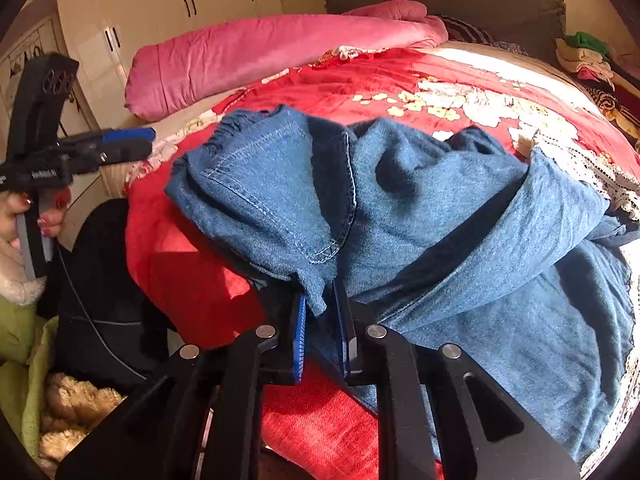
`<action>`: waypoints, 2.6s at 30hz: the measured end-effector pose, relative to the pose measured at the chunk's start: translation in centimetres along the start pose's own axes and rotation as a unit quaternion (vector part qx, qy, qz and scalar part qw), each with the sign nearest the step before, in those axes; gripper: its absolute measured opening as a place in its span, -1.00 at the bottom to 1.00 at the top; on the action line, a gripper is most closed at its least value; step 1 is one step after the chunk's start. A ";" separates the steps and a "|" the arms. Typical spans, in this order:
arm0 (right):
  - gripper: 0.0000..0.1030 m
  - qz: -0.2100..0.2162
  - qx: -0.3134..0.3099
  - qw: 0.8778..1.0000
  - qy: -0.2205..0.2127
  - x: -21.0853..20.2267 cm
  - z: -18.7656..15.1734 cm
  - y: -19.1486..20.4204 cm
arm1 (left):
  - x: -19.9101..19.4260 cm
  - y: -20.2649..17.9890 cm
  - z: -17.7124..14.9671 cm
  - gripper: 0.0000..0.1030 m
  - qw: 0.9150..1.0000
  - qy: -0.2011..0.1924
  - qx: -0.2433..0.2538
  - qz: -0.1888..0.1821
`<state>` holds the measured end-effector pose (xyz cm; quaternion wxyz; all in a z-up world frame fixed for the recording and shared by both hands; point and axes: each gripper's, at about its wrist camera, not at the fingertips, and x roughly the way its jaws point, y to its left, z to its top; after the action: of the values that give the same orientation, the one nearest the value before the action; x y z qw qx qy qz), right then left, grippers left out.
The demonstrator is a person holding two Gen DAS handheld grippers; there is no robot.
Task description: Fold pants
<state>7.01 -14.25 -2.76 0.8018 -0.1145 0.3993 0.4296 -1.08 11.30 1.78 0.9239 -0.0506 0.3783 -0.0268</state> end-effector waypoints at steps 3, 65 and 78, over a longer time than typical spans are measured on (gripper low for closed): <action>-0.51 0.012 0.019 1.000 -0.004 0.4 -0.4 0.0 | -0.9 0.2 0.7 0.30 1.000 -0.014 -0.019 -0.009; -0.78 -0.170 0.204 0.964 0.022 2.8 13.4 -22.7 | 14.5 -16.2 1.3 -0.93 0.962 0.075 0.044 -0.260; -0.78 -0.137 0.342 0.918 -0.147 -17.5 -0.7 -21.0 | 12.1 -15.3 1.7 -0.94 0.962 0.050 0.070 -0.261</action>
<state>17.55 -37.74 6.35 0.8928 0.1771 0.3800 0.1647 8.61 -4.82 -3.69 0.8661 -0.0815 0.3946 -0.2959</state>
